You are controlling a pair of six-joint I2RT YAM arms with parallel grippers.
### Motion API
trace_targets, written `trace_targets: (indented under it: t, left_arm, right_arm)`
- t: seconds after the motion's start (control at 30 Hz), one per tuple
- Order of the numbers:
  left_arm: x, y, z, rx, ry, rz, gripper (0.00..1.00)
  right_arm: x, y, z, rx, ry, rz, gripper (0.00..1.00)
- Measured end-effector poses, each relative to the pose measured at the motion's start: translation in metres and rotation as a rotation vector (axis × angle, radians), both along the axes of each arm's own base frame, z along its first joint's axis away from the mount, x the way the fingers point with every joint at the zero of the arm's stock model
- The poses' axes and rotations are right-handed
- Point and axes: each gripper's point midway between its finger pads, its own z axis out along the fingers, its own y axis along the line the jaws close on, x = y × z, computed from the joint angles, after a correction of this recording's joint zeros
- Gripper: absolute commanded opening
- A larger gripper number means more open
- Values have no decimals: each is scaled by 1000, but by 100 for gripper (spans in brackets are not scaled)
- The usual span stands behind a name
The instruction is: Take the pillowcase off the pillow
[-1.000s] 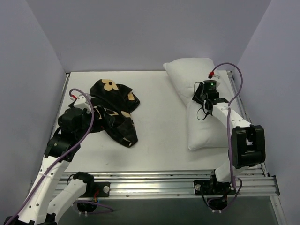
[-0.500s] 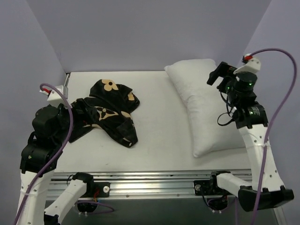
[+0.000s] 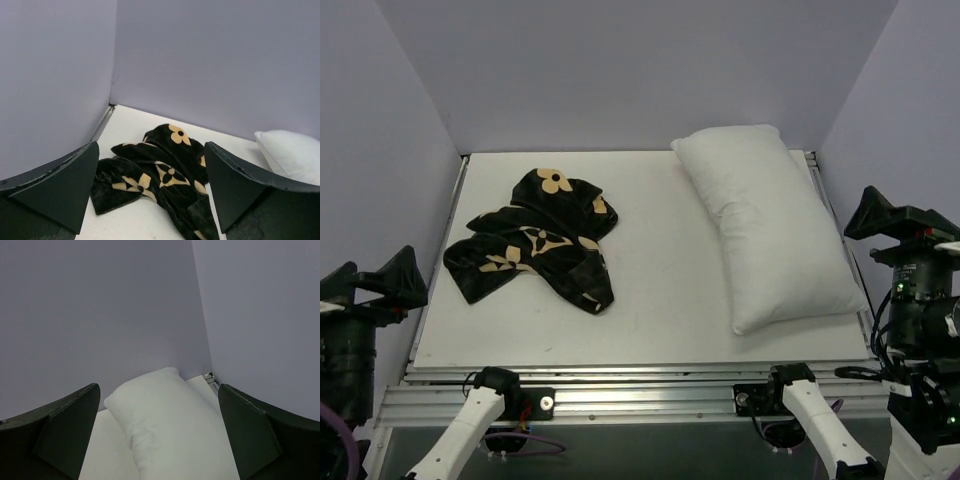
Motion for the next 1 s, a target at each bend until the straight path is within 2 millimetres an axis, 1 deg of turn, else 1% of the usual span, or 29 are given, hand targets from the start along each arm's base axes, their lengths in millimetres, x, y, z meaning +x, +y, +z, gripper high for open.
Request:
trace_targets:
  t: [0.07, 0.13, 0.2, 0.3, 0.43, 0.53, 0.77, 1.0]
  left_arm:
    - [-17, 11, 6, -7, -43, 34, 94]
    - [-31, 20, 8, -17, -72, 60, 94]
    - [-38, 26, 7, -24, -83, 78, 94]
    - [-43, 32, 3, -27, -79, 94, 94]
    - [-43, 37, -7, -25, -57, 108, 94]
    - [-43, 39, -13, -24, -46, 109, 94]
    - [-38, 38, -23, -16, -23, 110, 94]
    - [-34, 36, -26, -14, -16, 101, 94]
  right_arm:
    - [-16, -5, 1, -6, -19, -17, 100]
    - [-30, -7, 1, -11, -39, -22, 100]
    - [-40, -9, 1, -20, -51, -25, 100]
    - [-49, -12, -4, -26, -52, -32, 100]
    - [-53, -15, -14, -37, -34, -46, 100]
    - [-54, -17, -17, -41, -28, -57, 100]
    - [-48, -17, -25, -54, -2, -62, 100]
    - [-45, -16, -27, -58, 3, -58, 100]
